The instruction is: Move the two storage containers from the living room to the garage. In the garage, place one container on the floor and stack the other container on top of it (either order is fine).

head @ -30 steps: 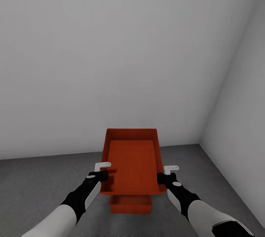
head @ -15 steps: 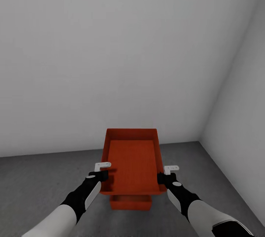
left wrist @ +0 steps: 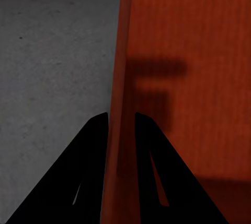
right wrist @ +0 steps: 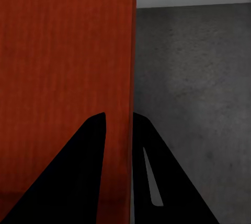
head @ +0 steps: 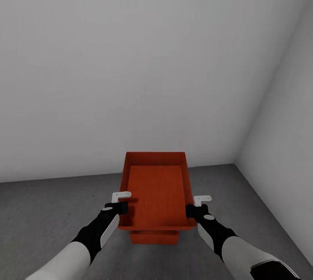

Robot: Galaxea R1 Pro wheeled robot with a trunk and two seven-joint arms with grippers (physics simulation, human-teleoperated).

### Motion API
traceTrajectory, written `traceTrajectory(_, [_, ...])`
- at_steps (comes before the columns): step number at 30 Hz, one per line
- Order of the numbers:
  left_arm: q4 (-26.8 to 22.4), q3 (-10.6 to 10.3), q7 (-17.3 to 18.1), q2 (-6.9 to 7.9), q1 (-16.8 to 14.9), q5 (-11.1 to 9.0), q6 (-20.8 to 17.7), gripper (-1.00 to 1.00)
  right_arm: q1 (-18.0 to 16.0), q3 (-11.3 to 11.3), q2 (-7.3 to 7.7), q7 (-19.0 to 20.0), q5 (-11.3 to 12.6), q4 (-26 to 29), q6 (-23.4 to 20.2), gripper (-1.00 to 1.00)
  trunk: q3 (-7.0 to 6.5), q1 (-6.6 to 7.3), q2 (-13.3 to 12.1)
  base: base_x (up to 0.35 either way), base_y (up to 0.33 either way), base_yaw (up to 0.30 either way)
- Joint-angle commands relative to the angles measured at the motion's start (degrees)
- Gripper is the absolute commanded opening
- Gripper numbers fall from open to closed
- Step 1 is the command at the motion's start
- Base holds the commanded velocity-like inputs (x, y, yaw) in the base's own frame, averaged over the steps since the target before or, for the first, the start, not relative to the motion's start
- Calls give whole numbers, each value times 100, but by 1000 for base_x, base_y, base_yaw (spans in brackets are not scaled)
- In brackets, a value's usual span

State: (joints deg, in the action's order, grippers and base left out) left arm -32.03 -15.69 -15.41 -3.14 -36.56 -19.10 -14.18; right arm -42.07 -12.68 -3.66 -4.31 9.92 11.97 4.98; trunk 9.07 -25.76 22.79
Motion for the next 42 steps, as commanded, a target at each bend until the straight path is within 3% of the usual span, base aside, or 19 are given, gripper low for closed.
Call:
traceTrajectory(1, [-22, 93, -85, 44, -9, 117, 442, -100, -3, 15, 41, -39, 80, -19, 29, -100, 21, -3, 13, 0, 0, 0])
traceTrajectory(42, [-22, 93, -85, 46, -9, 117, 442, -100, -3, 13, 41, -44, 80, -19, 29, -100, 394, -3, 13, 0, 0, 0])
